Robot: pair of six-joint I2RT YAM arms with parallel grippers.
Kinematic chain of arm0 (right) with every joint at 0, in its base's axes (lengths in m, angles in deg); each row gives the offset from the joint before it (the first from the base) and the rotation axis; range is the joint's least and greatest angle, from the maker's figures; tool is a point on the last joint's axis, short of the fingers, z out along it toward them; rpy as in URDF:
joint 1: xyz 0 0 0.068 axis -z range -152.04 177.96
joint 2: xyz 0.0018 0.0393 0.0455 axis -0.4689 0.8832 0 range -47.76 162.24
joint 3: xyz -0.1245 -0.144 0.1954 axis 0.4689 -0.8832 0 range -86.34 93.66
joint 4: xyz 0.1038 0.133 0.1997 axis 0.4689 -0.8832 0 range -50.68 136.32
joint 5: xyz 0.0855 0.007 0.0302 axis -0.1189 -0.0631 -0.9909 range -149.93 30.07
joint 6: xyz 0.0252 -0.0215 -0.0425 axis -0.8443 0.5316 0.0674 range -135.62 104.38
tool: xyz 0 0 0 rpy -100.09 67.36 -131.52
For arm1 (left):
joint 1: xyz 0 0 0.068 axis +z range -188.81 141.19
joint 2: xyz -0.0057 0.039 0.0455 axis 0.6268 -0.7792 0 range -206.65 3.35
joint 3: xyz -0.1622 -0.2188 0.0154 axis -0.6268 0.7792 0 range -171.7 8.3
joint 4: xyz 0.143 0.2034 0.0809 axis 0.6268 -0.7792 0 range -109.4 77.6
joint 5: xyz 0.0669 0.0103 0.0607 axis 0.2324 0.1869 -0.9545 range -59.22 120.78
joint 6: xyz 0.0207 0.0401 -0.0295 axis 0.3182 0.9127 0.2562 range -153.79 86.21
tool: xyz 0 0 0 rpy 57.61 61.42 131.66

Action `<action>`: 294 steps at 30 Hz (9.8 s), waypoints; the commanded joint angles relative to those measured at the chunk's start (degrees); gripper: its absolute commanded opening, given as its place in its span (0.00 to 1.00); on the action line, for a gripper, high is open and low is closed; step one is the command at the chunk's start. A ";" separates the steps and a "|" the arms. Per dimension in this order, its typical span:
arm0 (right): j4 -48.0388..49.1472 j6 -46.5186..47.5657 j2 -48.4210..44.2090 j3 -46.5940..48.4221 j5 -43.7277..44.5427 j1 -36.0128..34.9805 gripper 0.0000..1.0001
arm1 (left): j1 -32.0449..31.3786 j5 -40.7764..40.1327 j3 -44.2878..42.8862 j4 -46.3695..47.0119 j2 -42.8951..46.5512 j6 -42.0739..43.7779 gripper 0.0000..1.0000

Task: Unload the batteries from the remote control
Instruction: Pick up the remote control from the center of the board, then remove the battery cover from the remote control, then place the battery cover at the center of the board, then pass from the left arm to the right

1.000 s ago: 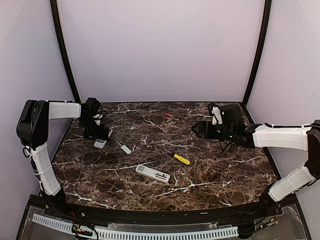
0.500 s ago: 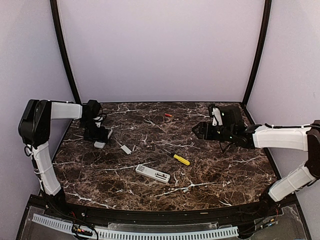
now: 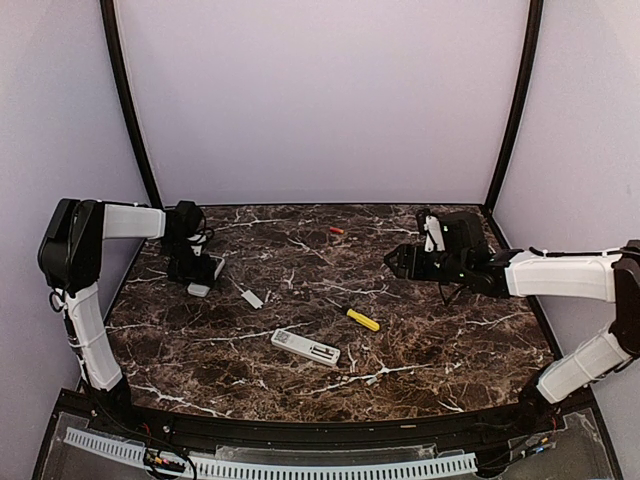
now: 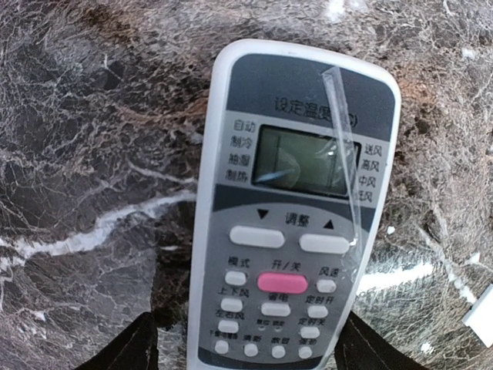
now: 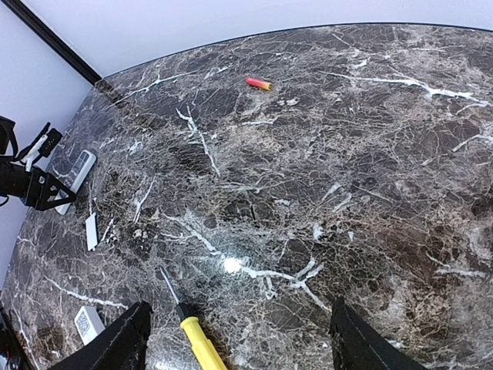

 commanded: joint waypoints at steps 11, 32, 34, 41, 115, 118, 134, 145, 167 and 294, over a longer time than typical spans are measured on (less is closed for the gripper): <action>1.12 0.16 0.44 -0.70 1.14 0.40 0.77 | -1.54 -0.46 -0.91 -3.56 -1.12 0.16 0.61; -3.25 1.25 -6.22 2.44 2.45 0.26 0.77 | -1.45 15.23 2.45 -0.68 15.27 -9.85 0.46; -3.06 1.25 -6.59 3.12 1.67 0.16 0.77 | -1.45 17.38 3.04 0.32 17.59 -11.73 0.46; -3.83 4.15 -5.84 7.97 1.04 -4.88 0.78 | -1.58 31.96 9.77 16.20 27.96 -25.97 0.45; 3.75 14.27 20.71 31.84 5.73 -28.00 0.11 | -23.42 18.08 26.76 59.51 36.27 -64.71 0.40; 3.57 13.84 20.34 31.17 6.06 -27.97 0.11 | -23.42 17.54 27.05 59.11 36.54 -64.78 0.40; 7.32 12.04 21.24 30.92 0.47 -27.98 0.22 | -23.42 22.01 26.78 57.51 35.20 -65.42 0.40; 7.72 12.29 21.04 29.99 -2.13 -27.97 0.30 | -23.42 22.05 27.44 57.52 35.68 -65.48 0.40; 7.29 11.64 18.09 26.22 0.92 -27.95 0.11 | -23.42 21.40 27.19 56.02 36.19 -64.31 0.39; 1.77 0.79 19.71 41.65 -44.91 -20.51 0.98 | -20.54 55.57 26.65 75.23 44.95 -37.02 0.43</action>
